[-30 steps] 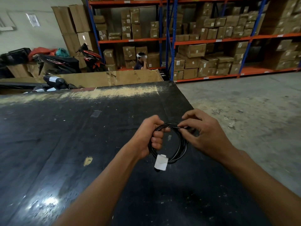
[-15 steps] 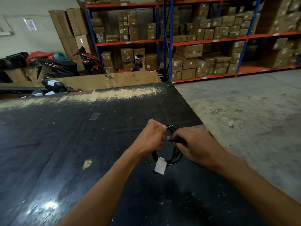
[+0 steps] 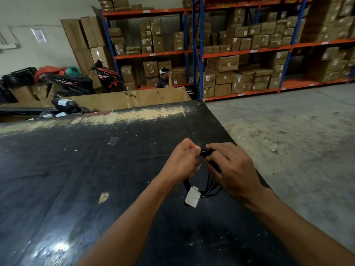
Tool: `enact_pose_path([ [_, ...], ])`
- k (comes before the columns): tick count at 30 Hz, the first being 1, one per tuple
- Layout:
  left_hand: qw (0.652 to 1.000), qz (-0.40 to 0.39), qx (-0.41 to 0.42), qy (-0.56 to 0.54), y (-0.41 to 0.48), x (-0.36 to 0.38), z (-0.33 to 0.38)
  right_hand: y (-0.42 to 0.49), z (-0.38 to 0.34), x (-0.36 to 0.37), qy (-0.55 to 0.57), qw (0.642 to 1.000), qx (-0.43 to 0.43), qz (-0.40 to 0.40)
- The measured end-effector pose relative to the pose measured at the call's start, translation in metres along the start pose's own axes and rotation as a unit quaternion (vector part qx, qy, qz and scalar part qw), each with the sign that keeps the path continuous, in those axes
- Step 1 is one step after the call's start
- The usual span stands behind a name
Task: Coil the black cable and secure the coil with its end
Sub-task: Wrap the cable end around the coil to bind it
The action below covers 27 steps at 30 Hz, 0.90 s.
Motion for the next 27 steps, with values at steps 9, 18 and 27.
enact_pose_path([
  [9,0.999,0.043,-0.028,0.003,0.004,-0.007,-0.004,-0.006,0.004,-0.001,0.034,0.999,-0.005,0.015],
  [18,0.992,0.111,-0.009,-0.057,-0.001,-0.018,0.002,0.01,0.028,-0.01,0.217,0.969,0.116,-0.016],
  [27,0.993,0.07,0.028,-0.091,-0.006,-0.013,0.009,0.016,0.057,0.002,0.331,0.884,0.313,-0.101],
])
Point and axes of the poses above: each hand's wrist, its own y-axis towards the middle knuckle, its own x-axis out of the palm, z = x × y, the point moved 8 cm from there along y, towards the middle knuckle, and after that the axes turned 5 degrees about z, right-handed, at the moved point
